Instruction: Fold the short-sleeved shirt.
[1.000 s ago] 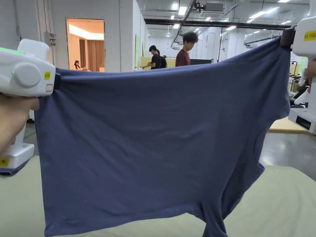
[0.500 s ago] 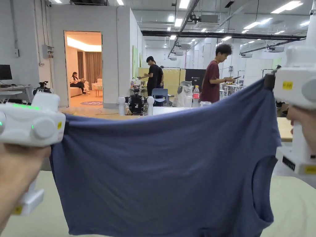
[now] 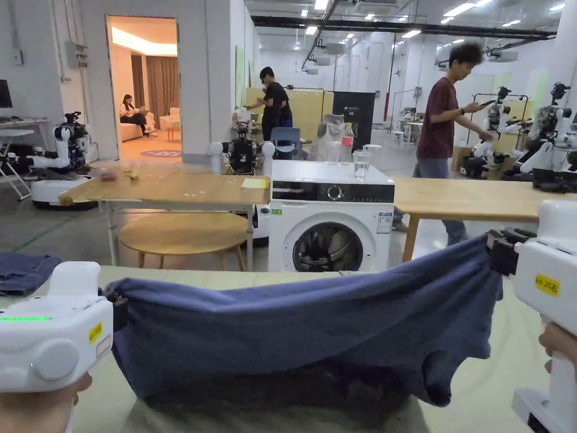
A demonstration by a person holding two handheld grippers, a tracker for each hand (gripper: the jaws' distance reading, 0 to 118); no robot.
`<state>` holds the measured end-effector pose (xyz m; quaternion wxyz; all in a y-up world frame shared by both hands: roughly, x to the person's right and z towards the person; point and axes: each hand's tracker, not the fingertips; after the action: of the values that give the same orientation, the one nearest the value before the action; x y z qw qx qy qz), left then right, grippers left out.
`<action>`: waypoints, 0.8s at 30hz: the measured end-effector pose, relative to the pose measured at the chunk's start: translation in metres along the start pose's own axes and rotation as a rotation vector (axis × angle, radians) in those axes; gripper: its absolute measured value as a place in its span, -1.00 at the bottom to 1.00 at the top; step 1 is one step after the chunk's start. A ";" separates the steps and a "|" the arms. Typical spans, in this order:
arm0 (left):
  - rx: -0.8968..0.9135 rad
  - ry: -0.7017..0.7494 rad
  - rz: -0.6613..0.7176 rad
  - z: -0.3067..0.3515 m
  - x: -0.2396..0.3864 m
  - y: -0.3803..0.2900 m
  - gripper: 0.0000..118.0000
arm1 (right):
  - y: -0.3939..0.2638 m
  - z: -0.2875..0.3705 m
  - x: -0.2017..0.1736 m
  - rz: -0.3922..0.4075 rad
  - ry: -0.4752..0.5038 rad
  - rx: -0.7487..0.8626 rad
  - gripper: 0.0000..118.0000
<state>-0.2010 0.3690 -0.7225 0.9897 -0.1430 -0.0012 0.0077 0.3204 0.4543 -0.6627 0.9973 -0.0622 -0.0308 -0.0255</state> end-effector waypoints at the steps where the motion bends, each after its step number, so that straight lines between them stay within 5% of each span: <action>1: -0.026 -0.012 -0.007 0.016 -0.001 -0.024 -0.99 | -0.022 0.018 0.004 -0.027 0.013 -0.023 -1.00; 4: -0.138 -0.049 0.002 0.056 0.000 -0.092 -0.99 | -0.094 0.068 0.004 -0.010 0.003 -0.106 -1.00; 8: -0.305 0.009 -0.009 0.094 -0.007 -0.183 -0.99 | -0.209 0.115 0.004 0.114 -0.024 -0.299 -1.00; 14: -0.419 0.011 0.043 0.100 -0.028 -0.246 -0.98 | -0.310 0.142 0.009 0.043 -0.075 -0.519 -1.00; 16: -0.406 0.026 0.024 0.105 -0.032 -0.241 -0.47 | -0.307 0.144 0.008 0.018 -0.073 -0.541 -0.93; 17: -0.386 0.032 0.017 0.112 -0.030 -0.234 0.01 | -0.300 0.145 0.005 0.000 -0.060 -0.542 -0.55; 18: -0.364 0.036 0.015 0.119 -0.031 -0.227 0.61 | -0.291 0.149 -0.001 -0.006 -0.047 -0.524 0.28; 19: -0.297 0.003 0.030 0.135 -0.032 -0.216 0.81 | -0.278 0.157 -0.007 -0.006 -0.018 -0.470 0.70; 24: -0.238 -0.016 0.003 0.200 -0.026 -0.203 0.82 | -0.240 0.185 -0.051 0.022 0.048 -0.280 0.71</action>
<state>-0.2253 0.2306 -0.4731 0.9657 -0.2592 -0.0097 0.0102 0.2459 0.2418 -0.4536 0.9794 -0.2007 -0.0024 -0.0203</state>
